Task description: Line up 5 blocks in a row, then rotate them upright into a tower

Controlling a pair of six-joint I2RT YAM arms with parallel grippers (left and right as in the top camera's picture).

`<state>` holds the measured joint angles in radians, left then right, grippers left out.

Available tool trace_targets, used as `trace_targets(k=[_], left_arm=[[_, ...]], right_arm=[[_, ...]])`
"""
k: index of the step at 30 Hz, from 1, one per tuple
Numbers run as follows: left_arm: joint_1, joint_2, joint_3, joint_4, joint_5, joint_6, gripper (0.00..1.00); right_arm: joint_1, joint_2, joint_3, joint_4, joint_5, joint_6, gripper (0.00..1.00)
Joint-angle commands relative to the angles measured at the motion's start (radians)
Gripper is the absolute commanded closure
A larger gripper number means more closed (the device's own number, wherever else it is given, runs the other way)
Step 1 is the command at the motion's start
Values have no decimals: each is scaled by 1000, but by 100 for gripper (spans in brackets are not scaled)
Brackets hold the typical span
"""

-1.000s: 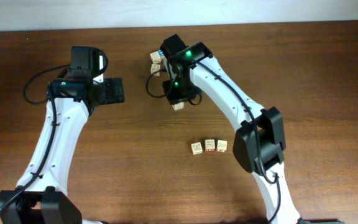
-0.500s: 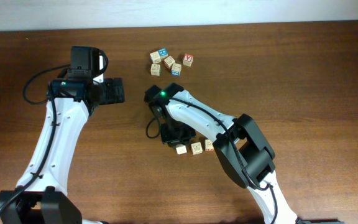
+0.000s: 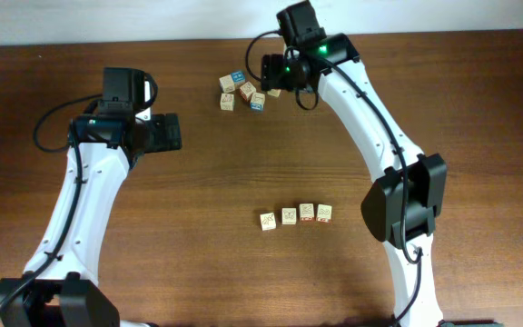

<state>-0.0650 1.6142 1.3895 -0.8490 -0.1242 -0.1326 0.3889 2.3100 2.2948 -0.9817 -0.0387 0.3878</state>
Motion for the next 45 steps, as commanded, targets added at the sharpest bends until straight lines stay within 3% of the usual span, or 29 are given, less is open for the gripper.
trace_targets(k=[1,6,11,16,18,19,22,26,30,33,35,38,42,45], left_arm=[[2,3,12,2,-4,-13,1],[2,3,12,2,-4,-13,1],[2,3,12,2,-4,-13,1],[2,3,12,2,-4,-13,1],[2,3,12,2,-4,-13,1],[2,3,12,2,-4,-13,1],[2,3,12,2,-4,-13,1],[2,3,12,2,-4,-13,1],[2,3,12,2,-4,-13,1],[2,3,12,2,-4,-13,1],[2,3,12,2,-4,-13,1],[2,3,12,2,-4,-13,1],[2,3,12,2,-4,-13,1],[2,3,12,2,-4,-13,1]], right_arm=[[31,24,41,84,72,-43,20],[79,192,40,257,182,-27,20],[84,297,36,282,182,-6,23],[88,344,32,275,182,14,36],[89,346,32,281,182,13,49],[89,345,33,282,182,13,61],[89,344,35,279,182,13,64],[89,183,48,143,95,9,65],[120,-61,48,-103,-14,-16,66],[169,-115,47,-325,-22,-19,76],[224,-110,32,-444,-36,6,76],[286,-110,-137,-424,-30,101,77],[360,-110,-379,-227,-74,104,77],[417,-109,-449,-207,-90,104,77]])
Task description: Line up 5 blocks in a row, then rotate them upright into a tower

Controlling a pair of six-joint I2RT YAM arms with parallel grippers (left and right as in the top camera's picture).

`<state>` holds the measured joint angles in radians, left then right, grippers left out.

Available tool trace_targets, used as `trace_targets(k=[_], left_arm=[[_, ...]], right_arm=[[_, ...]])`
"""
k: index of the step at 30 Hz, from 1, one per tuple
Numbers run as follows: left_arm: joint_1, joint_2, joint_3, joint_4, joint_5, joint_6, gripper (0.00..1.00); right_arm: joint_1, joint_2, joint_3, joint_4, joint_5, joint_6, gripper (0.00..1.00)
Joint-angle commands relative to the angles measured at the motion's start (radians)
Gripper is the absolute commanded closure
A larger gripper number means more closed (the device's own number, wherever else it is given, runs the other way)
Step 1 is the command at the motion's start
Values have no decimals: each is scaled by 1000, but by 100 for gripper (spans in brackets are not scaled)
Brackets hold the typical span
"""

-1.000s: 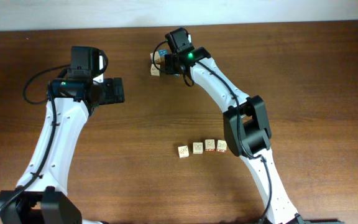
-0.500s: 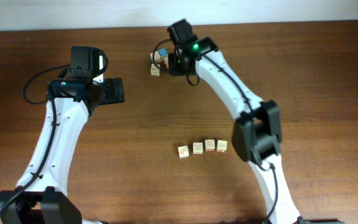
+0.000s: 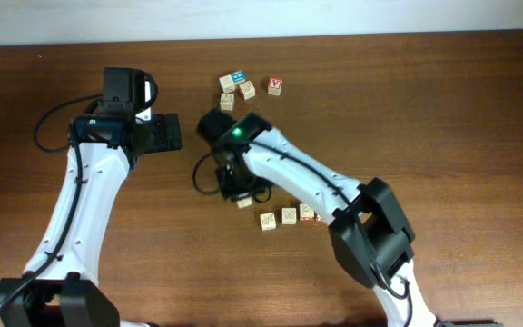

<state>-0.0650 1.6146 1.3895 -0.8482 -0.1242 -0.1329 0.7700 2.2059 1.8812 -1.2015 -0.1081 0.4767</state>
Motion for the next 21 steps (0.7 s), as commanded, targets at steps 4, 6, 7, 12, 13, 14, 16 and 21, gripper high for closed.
trace_targets(k=[4,6,7,12,13,14,16,21], left_arm=[[2,2,12,1,-4,-12,1],[2,2,12,1,-4,-12,1],[2,2,12,1,-4,-12,1],[2,2,12,1,-4,-12,1],[2,2,12,1,-4,-12,1],[2,2,12,1,-4,-12,1],[2,2,12,1,-4,-12,1],[2,2,12,1,-4,-12,1]], right_arm=[[66,-4,-94,5,-85,15,76],[66,-4,-111,-11,-106,15,77],[66,-4,-113,-17,-106,16,77],[45,42,-124,-13,-105,38,77],[40,57,-124,-5,-106,38,77],[37,62,-125,-1,-106,38,77],[14,79,-125,22,-94,37,76],[-2,79,-124,86,-79,37,45]])
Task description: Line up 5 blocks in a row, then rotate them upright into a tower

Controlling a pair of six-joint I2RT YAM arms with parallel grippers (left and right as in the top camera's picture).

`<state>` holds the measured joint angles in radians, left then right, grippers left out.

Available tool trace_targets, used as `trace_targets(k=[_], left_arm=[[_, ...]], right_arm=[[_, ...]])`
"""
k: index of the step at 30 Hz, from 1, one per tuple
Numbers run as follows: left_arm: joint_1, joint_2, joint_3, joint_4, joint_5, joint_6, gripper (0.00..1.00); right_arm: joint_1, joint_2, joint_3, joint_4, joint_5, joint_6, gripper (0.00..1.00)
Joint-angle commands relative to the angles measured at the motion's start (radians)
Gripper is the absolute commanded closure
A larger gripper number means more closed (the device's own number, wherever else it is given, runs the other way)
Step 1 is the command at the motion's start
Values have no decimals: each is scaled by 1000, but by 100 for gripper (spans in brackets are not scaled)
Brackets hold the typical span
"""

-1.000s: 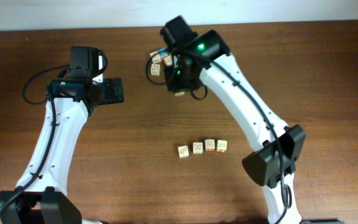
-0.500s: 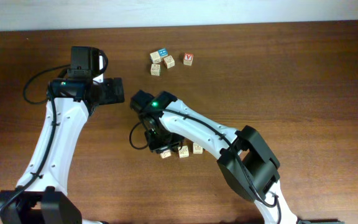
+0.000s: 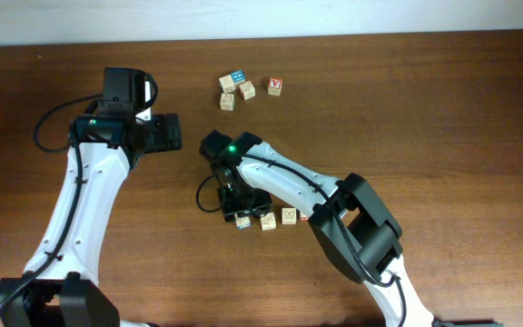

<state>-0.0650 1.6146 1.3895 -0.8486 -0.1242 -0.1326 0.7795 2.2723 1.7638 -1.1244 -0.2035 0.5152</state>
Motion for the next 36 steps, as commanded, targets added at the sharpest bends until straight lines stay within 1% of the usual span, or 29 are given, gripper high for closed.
trace_targets(k=[1,2,3,5,7,8,9,10,11,12,14,15,16,17,18,20,21,23,24,25,26,27,28,29,30,31,32,35,36], left_arm=[[2,2,12,1,-4,-13,1],[2,2,12,1,-4,-13,1],[2,2,12,1,-4,-13,1],[2,2,12,1,-4,-13,1],[2,2,12,1,-4,-13,1],[2,2,12,1,-4,-13,1],[2,2,12,1,-4,-13,1],[2,2,12,1,-4,-13,1],[2,2,12,2,32,-13,1],[2,2,12,2,52,-13,1],[2,6,12,10,83,-13,1],[2,13,12,0,128,-14,6],[-4,29,11,-13,138,-93,55],[-22,57,4,-32,136,-167,94],[-37,74,1,-51,123,-167,100],[-54,71,1,-73,103,-182,100],[-63,34,1,-76,101,-181,100],[-98,-58,1,-113,90,-201,100],[-130,-95,1,-170,43,-283,100],[-142,-103,1,-201,42,-335,100],[-163,-102,-3,-267,81,-407,100],[-174,-102,-17,-296,81,-435,100],[-197,-103,-69,-305,32,-518,100],[-212,-102,-111,-285,23,-534,100],[-230,-102,-172,-229,47,-534,100],[-241,-100,-243,-145,113,-534,100],[-243,-93,-311,-68,177,-534,100],[-254,-84,-422,36,249,-534,100],[-273,-78,-436,63,259,-534,100]], right_arm=[[-24,12,-5,12,16,-2,44],[-48,12,23,3,14,-2,42],[-72,12,71,-41,12,-2,42],[-134,-18,220,-142,12,-34,42],[-171,-80,351,-217,13,-65,42],[-200,-140,424,-281,29,-90,42],[-220,-177,441,-310,39,-93,44],[-259,-238,442,-356,42,-143,49],[-310,-281,441,-481,98,-153,55],[-349,-283,434,-575,117,-154,61],[-404,-290,278,-575,81,-148,64],[-445,-290,167,-557,81,-137,74],[-475,-290,74,-518,90,-142,76],[-486,-290,-2,-478,100,-141,76],[-490,-290,-66,-431,100,-142,79],[-491,-307,-138,-349,103,-145,85],[-491,-367,-138,-336,103,-169,88],[-491,-560,-144,-294,158,-165,88],[-491,-665,-176,-246,190,-156,87],[-495,-740,-230,-198,195,-156,84],[-513,-824,-354,-142,192,-128,82],[-530,-835,-425,-123,185,-97,82],[-548,-819,-543,-57,174,-75,78],[-551,-803,-590,-18,157,-52,78],[-553,-773,-631,37,108,-50,78],[-553,-699,-653,84,56,-50,80],[-553,-642,-653,94,34,-52,83],[-551,-449,-653,138,-81,-69,88],[-551,-428,-653,139,-90,-69,89]])
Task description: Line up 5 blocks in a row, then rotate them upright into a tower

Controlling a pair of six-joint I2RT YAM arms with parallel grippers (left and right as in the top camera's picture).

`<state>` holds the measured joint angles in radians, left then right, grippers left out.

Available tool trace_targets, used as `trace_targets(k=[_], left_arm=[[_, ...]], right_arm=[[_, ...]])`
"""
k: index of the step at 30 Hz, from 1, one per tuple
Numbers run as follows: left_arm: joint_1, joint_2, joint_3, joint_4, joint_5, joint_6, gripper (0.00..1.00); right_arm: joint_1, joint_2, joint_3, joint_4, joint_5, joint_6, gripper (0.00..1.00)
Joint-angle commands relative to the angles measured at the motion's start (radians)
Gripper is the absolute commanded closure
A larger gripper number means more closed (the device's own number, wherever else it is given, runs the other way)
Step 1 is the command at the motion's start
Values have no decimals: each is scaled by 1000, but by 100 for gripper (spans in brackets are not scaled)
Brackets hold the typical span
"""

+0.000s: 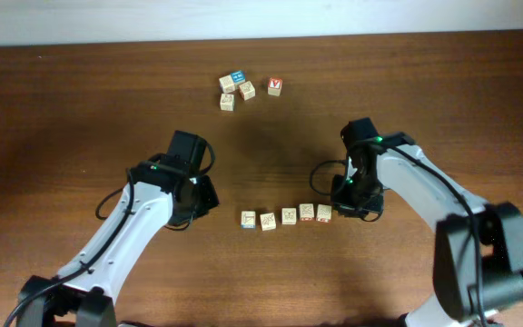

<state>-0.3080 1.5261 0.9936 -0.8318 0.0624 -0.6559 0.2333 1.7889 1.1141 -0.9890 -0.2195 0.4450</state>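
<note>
A row of several small wooden blocks lies on the table, from the leftmost block [248, 219] with a blue edge to the rightmost block [324, 213]. My left gripper [202, 200] sits just left of the row, a short gap from the leftmost block. At the row's other end, my right gripper [347, 202] is close beside the rightmost block. The overhead view shows neither pair of fingers clearly, and I see no block in either.
At the back of the table lies a loose cluster of wooden blocks [235, 89] with a red-lettered block [274, 86] beside it. The brown table [80, 109] ends at a white wall at the back.
My right gripper has gone from the row's left end to its right end, leaving a blue-edged block lying there. My left arm has come from the back left to just left of the row.
My right gripper was at the back cluster while the row was one block shorter. Then it was near the row's left end with a block under it, then at that end. Now that block lies in the row, with a gripper at each end.
</note>
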Motion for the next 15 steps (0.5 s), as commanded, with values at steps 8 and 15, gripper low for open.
trace_targets(k=[8,15], left_arm=[[-49,164,-44,117,111,-10,100],[-82,164,-43,190,117,17,100]], right_arm=[[90,63,-3,100,-88,-135,80],[100,63,11,90,-92,-153,81]])
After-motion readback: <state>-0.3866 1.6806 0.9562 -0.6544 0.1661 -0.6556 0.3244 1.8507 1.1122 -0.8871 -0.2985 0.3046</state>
